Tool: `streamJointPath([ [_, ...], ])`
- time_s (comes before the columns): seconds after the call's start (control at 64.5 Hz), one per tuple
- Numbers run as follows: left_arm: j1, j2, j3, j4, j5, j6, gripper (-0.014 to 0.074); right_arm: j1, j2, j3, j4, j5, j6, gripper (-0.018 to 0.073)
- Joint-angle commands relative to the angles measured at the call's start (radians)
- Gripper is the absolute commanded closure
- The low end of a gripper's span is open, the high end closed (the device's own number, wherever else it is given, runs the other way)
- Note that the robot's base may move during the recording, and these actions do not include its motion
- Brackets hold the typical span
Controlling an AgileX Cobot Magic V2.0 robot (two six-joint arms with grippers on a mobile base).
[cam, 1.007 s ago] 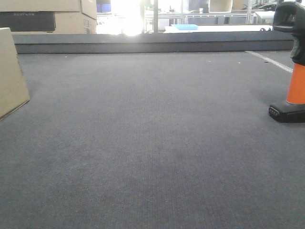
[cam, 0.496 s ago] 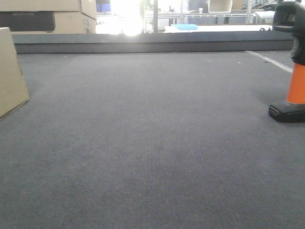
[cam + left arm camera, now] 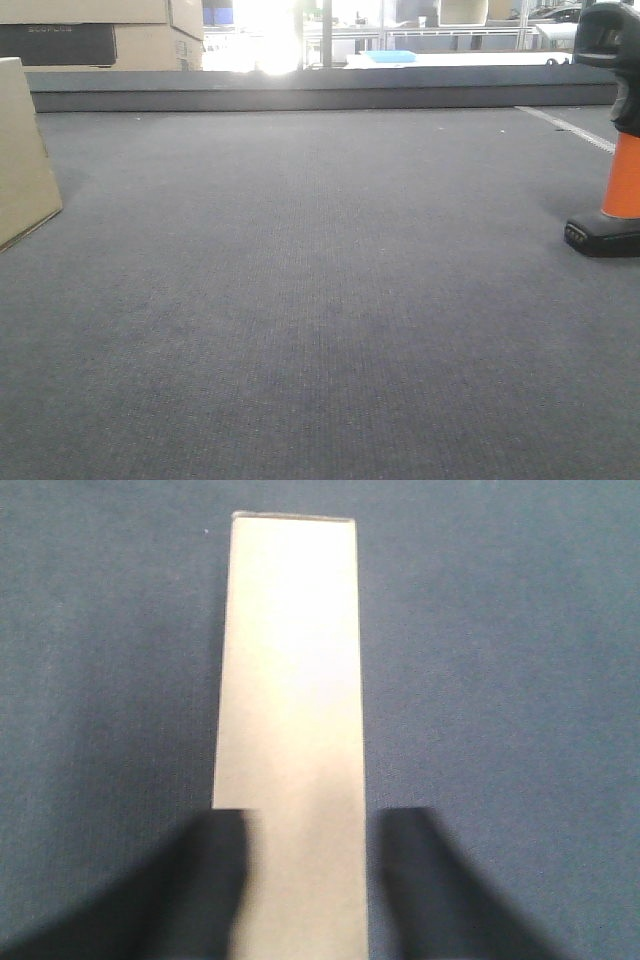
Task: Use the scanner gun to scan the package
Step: 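Lower the open left gripper over the top edge of the box, then close the left gripper on the box top and tilt it up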
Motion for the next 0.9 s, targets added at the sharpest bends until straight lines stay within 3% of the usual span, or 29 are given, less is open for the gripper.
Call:
streamJointPath([
  [0.0, 0.001, 0.001, -0.007, -0.011, -0.032, 0.006, 0.0075, -0.002, -0.003, -0.001, -0.005, -0.020, 0.001, 0.0721],
  [0.046, 0.001, 0.001, -0.007, -0.004, -0.032, 0.006, -0.0034, -0.002, -0.003, -0.001, -0.005, -0.020, 0.001, 0.0721],
  [0.232, 0.001, 0.031, -0.007, 0.014, -0.021, 0.006, 0.0094, -0.002, -0.003, -0.001, -0.005, -0.020, 0.001, 0.0721],
  [0.635, -0.001, 0.178, -0.003, 0.042, 0.042, 0.008, 0.0096, -0.002, -0.003, -0.001, -0.005, -0.020, 0.001, 0.0721],
  [0.775, -0.044, 0.204, 0.001, 0.066, 0.060, 0.008, 0.0102, -0.002, -0.003, -0.001, -0.005, -0.020, 0.001, 0.0721],
  [0.883, -0.082, 0.211, 0.001, 0.139, 0.058, 0.008, 0.0106, -0.002, -0.003, -0.001, -0.005, -0.020, 0.001, 0.0721],
])
